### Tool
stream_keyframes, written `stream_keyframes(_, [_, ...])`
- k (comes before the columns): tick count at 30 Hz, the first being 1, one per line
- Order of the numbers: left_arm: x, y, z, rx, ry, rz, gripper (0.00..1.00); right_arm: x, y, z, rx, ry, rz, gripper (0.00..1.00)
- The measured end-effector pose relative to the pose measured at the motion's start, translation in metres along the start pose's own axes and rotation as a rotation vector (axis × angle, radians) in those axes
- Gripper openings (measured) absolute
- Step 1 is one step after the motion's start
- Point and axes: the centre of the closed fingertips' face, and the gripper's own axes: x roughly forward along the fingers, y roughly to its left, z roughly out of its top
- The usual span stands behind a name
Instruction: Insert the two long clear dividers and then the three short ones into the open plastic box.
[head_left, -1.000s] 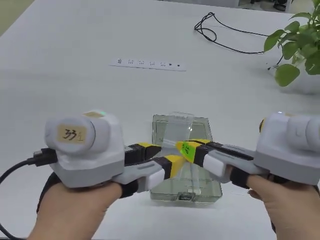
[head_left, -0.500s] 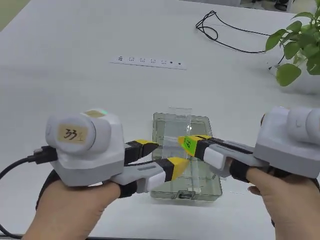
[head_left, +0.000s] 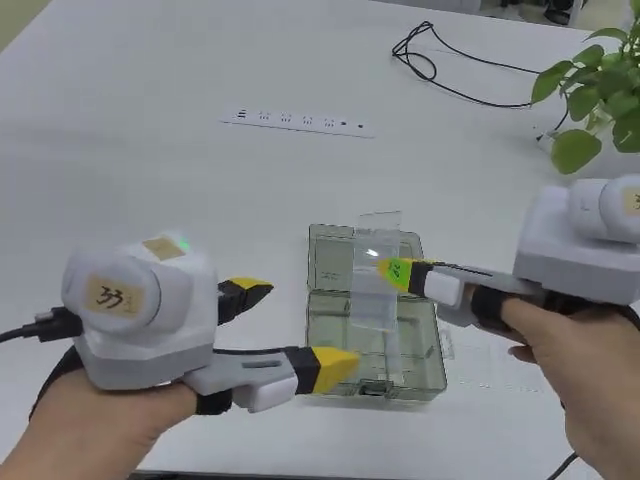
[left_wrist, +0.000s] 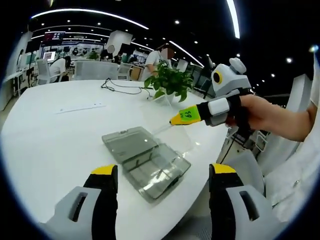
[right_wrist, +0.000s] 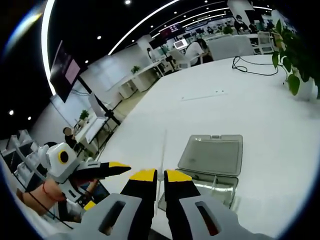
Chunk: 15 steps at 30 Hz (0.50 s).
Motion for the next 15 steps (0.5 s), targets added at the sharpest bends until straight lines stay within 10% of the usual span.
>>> stream_keyframes(15, [-0.003, 0.005, -0.022, 0.145, 0.043, -0.084, 1.0, 0.01, -0.017, -0.01, 0.036, 0.135, -0.162, 0.06])
